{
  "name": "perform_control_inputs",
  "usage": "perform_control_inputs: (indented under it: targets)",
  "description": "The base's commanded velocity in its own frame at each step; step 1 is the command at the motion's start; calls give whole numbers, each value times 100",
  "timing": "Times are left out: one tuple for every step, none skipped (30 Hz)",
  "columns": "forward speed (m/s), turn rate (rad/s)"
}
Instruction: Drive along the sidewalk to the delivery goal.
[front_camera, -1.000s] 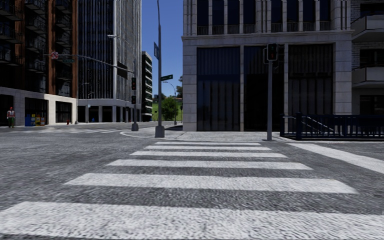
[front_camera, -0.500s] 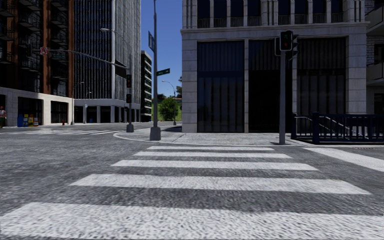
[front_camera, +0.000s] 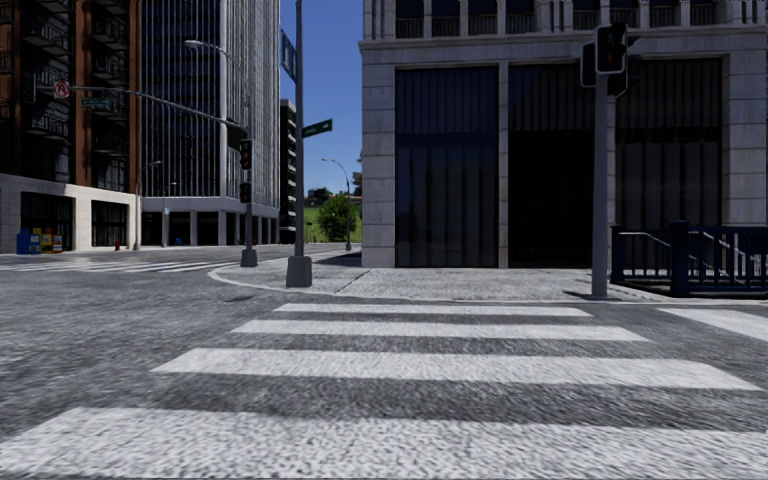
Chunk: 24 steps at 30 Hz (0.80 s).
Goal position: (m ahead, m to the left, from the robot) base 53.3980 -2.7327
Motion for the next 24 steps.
perform_control_inputs:
  targets:
    - [200,0]
    - [200,0]
    - [200,0]
    - [200,0]
    - [200,0]
    - [200,0]
    - [200,0]
    - [200,0]
    - [200,0]
    - [200,0]
    - [200,0]
    - [200,0]
    - [200,0]
    - [200,0]
    - [200,0]
    - [200,0]
    - [200,0]
    - [200,0]
    - [200,0]
    - [200,0]
    - [200,0]
    - [200,0]
    - [200,0]
    - [200,0]
